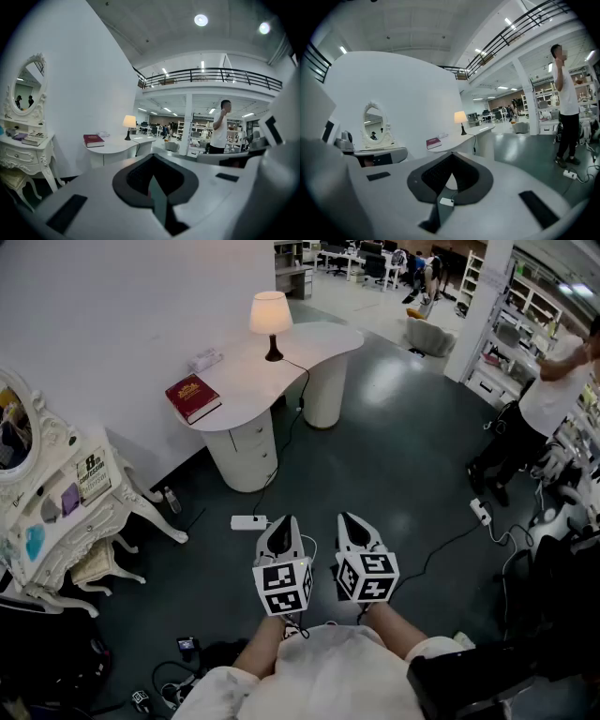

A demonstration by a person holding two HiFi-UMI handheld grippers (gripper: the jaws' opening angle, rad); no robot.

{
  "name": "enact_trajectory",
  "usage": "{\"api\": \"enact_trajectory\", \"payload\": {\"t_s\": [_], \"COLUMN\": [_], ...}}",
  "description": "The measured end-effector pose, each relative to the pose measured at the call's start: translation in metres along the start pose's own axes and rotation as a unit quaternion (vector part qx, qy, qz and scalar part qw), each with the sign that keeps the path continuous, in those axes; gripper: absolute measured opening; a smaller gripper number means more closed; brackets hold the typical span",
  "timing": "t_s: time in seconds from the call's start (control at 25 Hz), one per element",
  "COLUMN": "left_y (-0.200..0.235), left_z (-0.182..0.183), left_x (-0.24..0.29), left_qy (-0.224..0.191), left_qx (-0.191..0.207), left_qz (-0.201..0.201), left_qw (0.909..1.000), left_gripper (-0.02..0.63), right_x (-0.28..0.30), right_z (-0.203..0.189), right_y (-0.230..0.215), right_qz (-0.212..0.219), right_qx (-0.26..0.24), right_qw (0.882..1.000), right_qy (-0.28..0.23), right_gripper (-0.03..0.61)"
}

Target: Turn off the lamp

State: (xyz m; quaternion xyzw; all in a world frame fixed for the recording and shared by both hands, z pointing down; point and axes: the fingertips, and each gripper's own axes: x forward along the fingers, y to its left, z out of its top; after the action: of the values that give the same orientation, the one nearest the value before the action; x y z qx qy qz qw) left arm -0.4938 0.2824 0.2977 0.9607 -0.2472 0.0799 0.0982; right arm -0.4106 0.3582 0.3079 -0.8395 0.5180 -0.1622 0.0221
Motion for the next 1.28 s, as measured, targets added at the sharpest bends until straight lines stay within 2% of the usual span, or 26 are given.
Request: {"api": "enact_trajectory", "payload": {"t_s": [0.48, 0.76, 1.16, 1.28], "left_y": [0.008, 0.024, 0.042, 0.046], "left_z": [-0.005, -0.010, -0.018, -0.023], "left_x": [0.000, 0.000, 0.011, 0.016], "left_qy": [0.003, 0.013, 0.033, 0.038], "left_qx": [0.003, 0.013, 0.023, 0.024], "left_qz": [0.001, -0.005, -0.044, -0.045], "left_qw": [1.0000, 0.9998, 0.9982, 0.9980], "left_gripper": [-0.002, -0.002, -0.002, -0.002], "right_x": [0.003, 0.012, 0.032, 0.034], "right_z": [-0.009, -0.017, -0.019, -0.021], "right_y": [0.004, 0.003, 0.019, 0.021], "right_qz": [0.000, -0.018, -0.043, -0.047], "right_qx": [0.008, 0.026, 0.045, 0.045], "right_qw": [1.000, 0.999, 0.998, 0.998], "right_qy": [0.006, 0.011, 0.007, 0.010], "right_gripper": [-0.002, -0.002, -0.002, -0.002]}}
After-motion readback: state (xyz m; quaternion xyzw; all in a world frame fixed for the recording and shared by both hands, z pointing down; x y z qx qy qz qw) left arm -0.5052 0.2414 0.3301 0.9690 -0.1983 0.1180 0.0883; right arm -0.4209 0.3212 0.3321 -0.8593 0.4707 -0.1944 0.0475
